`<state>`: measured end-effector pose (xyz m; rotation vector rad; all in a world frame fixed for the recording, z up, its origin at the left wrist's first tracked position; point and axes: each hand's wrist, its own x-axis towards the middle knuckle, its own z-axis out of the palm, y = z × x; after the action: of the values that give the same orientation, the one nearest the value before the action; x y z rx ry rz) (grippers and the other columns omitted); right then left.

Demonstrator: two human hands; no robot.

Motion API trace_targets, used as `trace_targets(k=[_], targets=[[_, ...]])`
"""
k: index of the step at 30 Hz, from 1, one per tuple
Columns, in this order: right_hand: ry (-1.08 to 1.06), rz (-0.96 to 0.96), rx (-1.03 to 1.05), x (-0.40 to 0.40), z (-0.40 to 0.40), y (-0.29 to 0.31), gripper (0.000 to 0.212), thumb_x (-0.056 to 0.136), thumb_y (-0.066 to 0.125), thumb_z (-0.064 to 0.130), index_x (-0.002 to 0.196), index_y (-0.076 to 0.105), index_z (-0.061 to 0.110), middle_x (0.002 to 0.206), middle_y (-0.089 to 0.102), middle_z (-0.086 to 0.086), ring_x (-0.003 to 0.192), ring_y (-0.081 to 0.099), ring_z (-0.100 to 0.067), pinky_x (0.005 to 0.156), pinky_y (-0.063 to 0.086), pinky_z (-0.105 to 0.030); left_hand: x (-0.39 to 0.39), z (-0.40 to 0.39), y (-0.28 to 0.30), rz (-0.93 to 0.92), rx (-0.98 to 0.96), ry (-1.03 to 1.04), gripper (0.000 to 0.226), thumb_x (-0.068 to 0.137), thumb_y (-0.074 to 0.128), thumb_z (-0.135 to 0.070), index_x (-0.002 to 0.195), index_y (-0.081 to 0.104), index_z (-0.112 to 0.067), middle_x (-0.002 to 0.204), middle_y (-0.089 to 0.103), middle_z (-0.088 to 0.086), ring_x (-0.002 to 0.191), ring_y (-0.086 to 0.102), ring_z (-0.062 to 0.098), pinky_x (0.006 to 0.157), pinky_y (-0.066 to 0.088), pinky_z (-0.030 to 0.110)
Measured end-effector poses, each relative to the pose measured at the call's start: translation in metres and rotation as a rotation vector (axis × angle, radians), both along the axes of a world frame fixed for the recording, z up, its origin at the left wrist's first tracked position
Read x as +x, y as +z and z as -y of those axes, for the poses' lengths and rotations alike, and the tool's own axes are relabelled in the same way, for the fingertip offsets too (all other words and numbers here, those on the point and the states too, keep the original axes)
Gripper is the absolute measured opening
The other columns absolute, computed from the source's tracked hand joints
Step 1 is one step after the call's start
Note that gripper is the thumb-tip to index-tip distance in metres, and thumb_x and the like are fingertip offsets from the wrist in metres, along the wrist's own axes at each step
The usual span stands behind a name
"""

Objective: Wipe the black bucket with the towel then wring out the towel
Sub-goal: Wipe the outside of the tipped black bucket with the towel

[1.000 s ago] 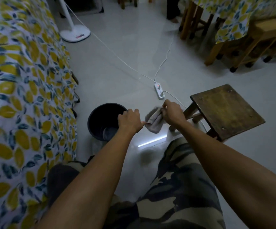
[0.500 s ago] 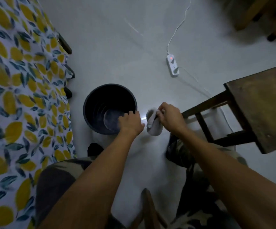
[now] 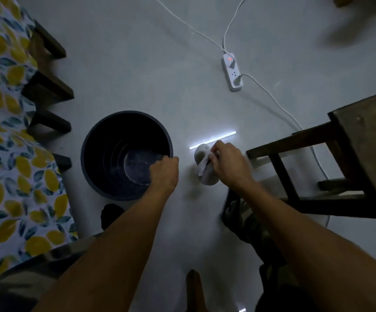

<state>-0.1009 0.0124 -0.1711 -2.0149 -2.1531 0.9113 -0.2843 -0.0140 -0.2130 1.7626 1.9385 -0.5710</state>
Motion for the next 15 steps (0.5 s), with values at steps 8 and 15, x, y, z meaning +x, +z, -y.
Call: trace_targets(k=[8,15], targets=[[0.017,-0.019,0.037,0.003,0.007,0.034,0.016,0.102,0.052,0.030,0.108,0.059,0.017,0.104,0.060,-0.007,0.091,0.061,-0.026,0.068,0.039,-0.031,-0.021,-0.009,0.050,0.045,0.157,0.128,0.036,0.093,0.050,-0.011,0.128,0.058,-0.012,0.124,0.060,0.018,0.111,0.062,0.042,0.090,0.050,0.048],[-0.035,-0.049,0.144,0.015,0.002,0.074,0.016,0.101,0.053,0.030,0.105,0.061,0.018,0.101,0.061,-0.006,0.089,0.061,-0.024,0.069,0.043,-0.032,-0.037,-0.018,0.086,0.191,0.223,0.262,0.034,0.085,0.062,-0.005,0.117,0.062,-0.014,0.117,0.065,0.018,0.102,0.064,0.040,0.082,0.055,0.045]])
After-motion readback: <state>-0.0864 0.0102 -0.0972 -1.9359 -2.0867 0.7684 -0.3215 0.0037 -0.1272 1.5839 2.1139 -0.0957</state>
